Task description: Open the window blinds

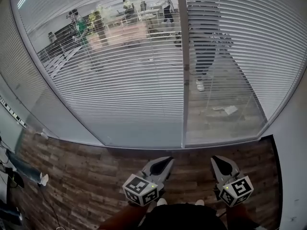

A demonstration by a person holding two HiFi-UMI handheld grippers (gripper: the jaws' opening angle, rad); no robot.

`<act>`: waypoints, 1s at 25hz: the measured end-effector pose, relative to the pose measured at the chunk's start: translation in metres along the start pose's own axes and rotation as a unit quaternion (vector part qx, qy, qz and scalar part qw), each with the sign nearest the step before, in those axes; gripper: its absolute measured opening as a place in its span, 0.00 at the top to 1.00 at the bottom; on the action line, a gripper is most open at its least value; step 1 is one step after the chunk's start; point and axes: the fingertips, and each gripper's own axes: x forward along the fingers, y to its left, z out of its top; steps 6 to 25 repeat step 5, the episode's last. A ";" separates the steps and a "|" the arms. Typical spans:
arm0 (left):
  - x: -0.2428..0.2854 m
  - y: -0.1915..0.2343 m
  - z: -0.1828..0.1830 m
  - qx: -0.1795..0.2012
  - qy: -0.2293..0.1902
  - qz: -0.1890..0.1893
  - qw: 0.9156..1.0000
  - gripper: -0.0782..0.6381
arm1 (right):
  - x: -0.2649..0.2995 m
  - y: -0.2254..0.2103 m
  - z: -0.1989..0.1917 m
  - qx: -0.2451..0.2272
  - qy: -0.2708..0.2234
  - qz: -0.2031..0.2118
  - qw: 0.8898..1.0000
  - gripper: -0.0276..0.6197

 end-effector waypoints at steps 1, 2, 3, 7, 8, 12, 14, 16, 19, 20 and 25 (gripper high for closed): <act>0.002 0.000 0.005 -0.001 -0.001 0.000 1.000 0.89 | 0.001 -0.001 0.005 -0.002 0.000 0.001 1.000 0.92; 0.004 0.000 0.010 -0.002 -0.001 0.000 1.000 0.89 | 0.003 -0.003 0.011 -0.003 0.001 0.002 1.000 0.92; 0.006 0.001 0.014 -0.002 -0.001 0.001 1.000 0.89 | 0.005 -0.004 0.016 -0.004 0.004 0.002 1.000 0.92; 0.011 0.002 0.023 -0.004 -0.001 0.002 1.000 0.89 | 0.009 -0.009 0.025 -0.005 0.009 0.001 1.000 0.92; 0.011 0.002 0.023 -0.004 -0.001 0.002 1.000 0.89 | 0.009 -0.009 0.025 -0.005 0.009 0.001 1.000 0.92; 0.011 0.002 0.023 -0.004 -0.001 0.002 1.000 0.89 | 0.009 -0.009 0.025 -0.005 0.009 0.001 1.000 0.92; 0.011 0.002 0.023 -0.004 -0.001 0.002 1.000 0.89 | 0.009 -0.009 0.025 -0.005 0.009 0.001 1.000 0.92; 0.011 0.002 0.023 -0.004 -0.001 0.002 1.000 0.89 | 0.009 -0.009 0.025 -0.005 0.009 0.001 1.000 0.92; 0.011 0.002 0.023 -0.004 -0.001 0.002 1.000 0.89 | 0.009 -0.009 0.025 -0.005 0.009 0.001 1.000 0.92; 0.011 0.002 0.023 -0.004 -0.001 0.002 1.000 0.89 | 0.009 -0.009 0.025 -0.005 0.009 0.001 1.000 0.92; 0.011 0.002 0.023 -0.004 -0.001 0.002 1.000 0.89 | 0.009 -0.009 0.025 -0.005 0.009 0.001 1.000 0.92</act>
